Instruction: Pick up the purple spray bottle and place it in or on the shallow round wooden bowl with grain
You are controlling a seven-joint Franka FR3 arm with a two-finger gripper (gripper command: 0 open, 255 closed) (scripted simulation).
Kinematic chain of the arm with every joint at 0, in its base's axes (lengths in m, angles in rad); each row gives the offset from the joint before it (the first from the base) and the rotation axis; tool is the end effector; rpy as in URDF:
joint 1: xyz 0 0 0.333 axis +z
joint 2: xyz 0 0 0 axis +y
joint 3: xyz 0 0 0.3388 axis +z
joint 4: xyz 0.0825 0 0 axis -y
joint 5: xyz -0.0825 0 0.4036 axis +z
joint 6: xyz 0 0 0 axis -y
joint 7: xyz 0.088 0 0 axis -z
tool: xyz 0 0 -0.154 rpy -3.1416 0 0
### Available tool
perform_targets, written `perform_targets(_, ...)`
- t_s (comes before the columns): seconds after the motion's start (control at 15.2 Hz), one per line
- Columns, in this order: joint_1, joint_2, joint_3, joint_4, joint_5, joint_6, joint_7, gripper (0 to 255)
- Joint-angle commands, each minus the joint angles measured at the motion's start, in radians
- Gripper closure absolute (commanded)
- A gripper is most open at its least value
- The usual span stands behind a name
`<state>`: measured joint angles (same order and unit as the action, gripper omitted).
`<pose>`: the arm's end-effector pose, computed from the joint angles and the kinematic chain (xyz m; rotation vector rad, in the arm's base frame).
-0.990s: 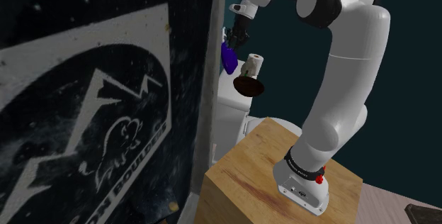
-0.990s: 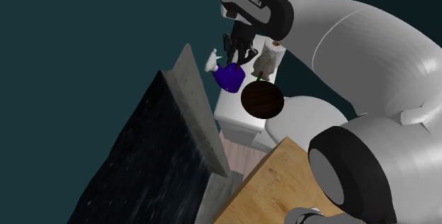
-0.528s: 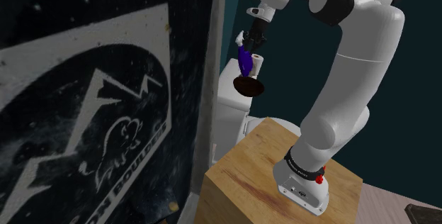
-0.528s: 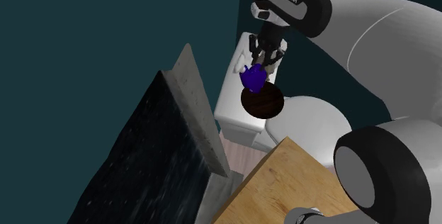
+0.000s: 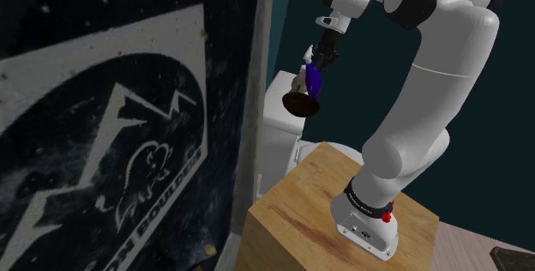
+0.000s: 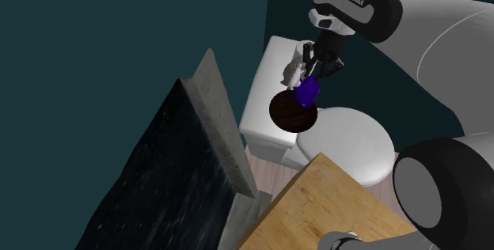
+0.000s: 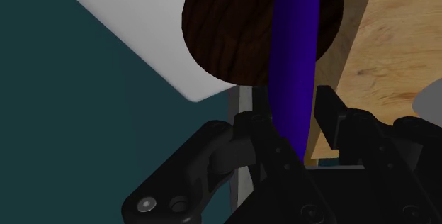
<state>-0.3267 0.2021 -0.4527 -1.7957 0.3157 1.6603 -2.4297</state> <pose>0.4543 -0.3707 0.3958 -1.9988 -1.9886 -0.3271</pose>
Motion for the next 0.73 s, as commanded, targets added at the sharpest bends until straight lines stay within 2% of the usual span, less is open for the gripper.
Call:
perform_targets(0.0,0.001,0.005,0.001,-0.021,0.003,0.024,-0.008,255)
perform_targets(0.66,-0.001,0.047,0.007,-0.085,0.027,0.12,-0.042,255)
